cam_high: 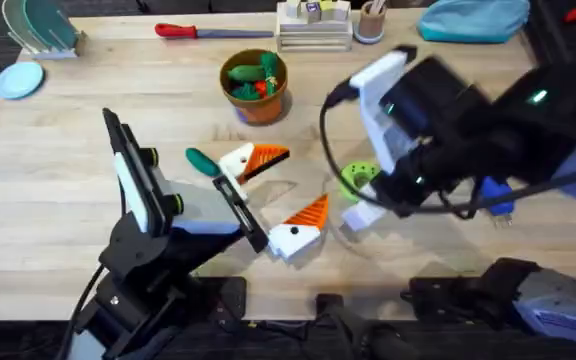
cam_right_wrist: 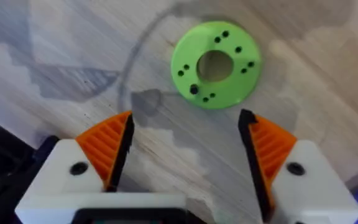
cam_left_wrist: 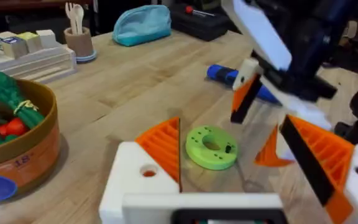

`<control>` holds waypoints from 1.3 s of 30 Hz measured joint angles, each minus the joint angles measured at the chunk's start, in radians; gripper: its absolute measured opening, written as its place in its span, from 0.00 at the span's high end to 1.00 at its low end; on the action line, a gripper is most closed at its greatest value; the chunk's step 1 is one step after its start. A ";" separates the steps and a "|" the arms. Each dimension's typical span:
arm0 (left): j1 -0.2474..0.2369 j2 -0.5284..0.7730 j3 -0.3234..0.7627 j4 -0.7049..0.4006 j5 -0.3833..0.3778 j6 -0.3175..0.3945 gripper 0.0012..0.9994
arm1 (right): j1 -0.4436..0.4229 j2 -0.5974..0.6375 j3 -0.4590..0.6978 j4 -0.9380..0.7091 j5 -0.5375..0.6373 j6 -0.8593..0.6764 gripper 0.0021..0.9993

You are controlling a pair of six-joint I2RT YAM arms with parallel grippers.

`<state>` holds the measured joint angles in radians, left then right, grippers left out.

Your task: Pick up the gripper from the table and insert it into the empty holder that is missing its gripper. Then pick up a screw, insert it into the mounting hole, and use the screwdriver to tighten it. Finally, clean up the table by picking up the vegetable and placing it into the bucket.

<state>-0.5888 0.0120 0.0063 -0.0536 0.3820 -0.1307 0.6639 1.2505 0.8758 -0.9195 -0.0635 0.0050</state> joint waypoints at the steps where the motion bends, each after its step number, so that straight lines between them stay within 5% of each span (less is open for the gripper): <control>1: 0.000 0.000 0.000 0.000 0.000 0.000 0.01 | 0.016 0.000 -0.018 0.016 0.006 0.019 0.02; 8: 0.000 0.000 0.000 0.000 0.000 0.000 0.01 | 0.061 0.000 -0.060 0.153 0.023 0.119 0.03; 12: 0.000 0.000 0.000 0.000 0.000 0.000 0.01 | 0.062 0.011 -0.060 0.160 0.026 0.142 0.18; 21: 0.000 0.000 0.000 0.000 0.000 0.000 0.01 | 0.063 0.103 -0.060 0.165 0.032 0.153 0.21; 29: 0.000 0.000 0.000 0.000 0.000 0.000 0.01 | 0.063 0.105 -0.060 0.168 0.041 0.159 0.42; 31: 0.000 0.000 0.000 0.000 0.000 0.000 0.01 | 0.063 0.104 -0.060 0.170 0.041 0.160 0.42; 35: 0.000 0.000 0.000 0.000 0.000 0.000 0.01 | 0.063 0.105 -0.060 0.187 0.043 0.178 0.18; 39: 0.000 0.000 0.000 0.000 0.000 0.000 0.01 | 0.063 0.105 -0.060 0.191 0.048 0.190 0.21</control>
<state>-0.5884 0.0120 0.0063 -0.0536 0.3820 -0.1307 0.7265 1.3550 0.8154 -0.7284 -0.0154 0.1947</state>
